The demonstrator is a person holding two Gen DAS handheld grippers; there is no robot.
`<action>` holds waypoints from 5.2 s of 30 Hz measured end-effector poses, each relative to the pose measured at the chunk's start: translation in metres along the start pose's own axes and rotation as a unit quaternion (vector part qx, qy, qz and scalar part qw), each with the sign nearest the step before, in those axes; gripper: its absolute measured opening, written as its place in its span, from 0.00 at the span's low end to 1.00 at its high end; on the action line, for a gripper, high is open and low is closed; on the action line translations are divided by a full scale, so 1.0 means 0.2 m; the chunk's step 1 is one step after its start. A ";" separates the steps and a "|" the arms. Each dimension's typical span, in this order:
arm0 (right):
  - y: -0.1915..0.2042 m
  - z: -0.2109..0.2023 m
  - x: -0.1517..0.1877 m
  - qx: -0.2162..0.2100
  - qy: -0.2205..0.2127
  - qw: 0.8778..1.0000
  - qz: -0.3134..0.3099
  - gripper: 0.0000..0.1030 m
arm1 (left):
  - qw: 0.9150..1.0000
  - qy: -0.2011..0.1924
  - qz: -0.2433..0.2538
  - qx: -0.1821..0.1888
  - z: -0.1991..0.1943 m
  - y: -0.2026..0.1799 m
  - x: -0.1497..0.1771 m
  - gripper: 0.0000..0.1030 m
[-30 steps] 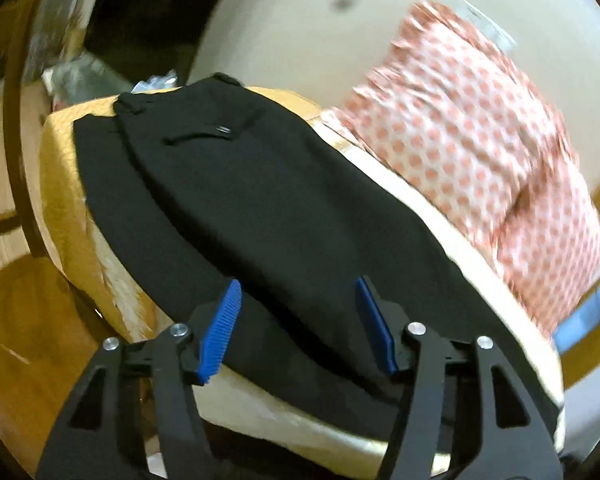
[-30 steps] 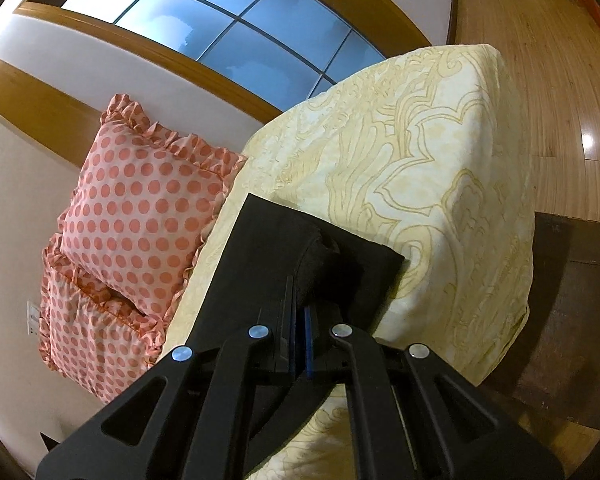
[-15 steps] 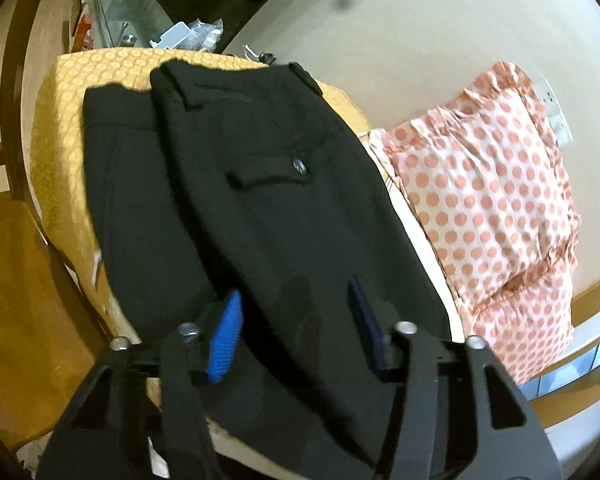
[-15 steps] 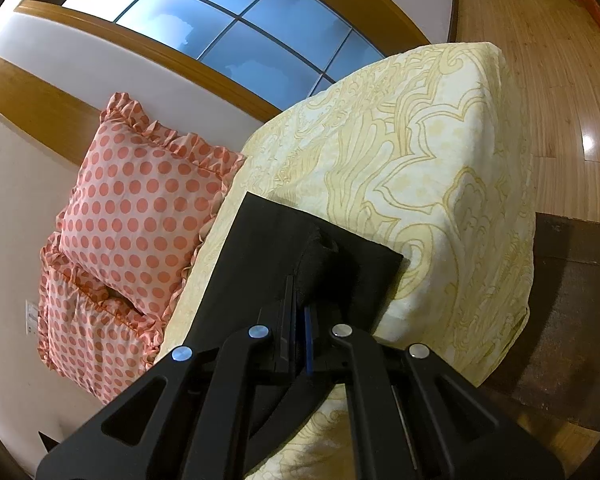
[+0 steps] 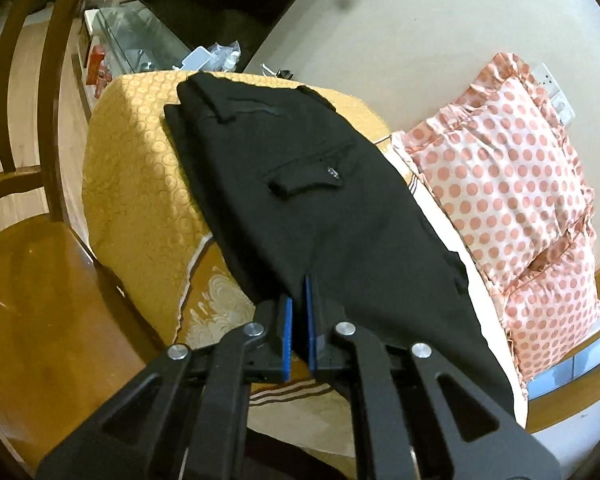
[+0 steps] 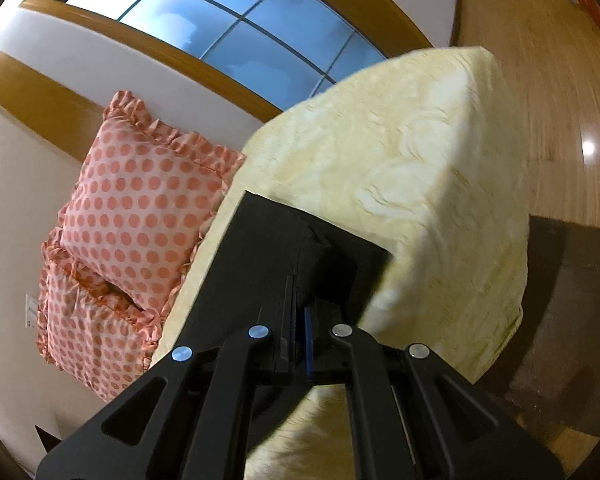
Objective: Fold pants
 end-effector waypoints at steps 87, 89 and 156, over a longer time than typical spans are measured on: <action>1.43 0.36 1.77 -0.222 0.313 0.791 -0.476 0.09 | 0.958 -0.001 0.285 0.042 0.21 -0.56 0.35 0.98; 1.40 0.38 1.82 -0.217 0.318 0.794 -0.470 0.09 | 0.958 0.000 0.282 0.047 0.21 -0.55 0.35 0.98; 1.48 0.25 2.08 -0.279 0.265 0.714 -0.585 0.58 | 1.000 -0.007 -0.029 0.005 0.15 0.10 -0.34 0.42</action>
Point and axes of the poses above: each gripper's, at about its wrist camera, not at the fingertips, and z roughly the way its jaws point, y to its left, x to its underside, the point moved 3 cm from there along z, roughly the way its jaws point, and after that the axes turned 1 degree about -z, right-handed, at the moved point
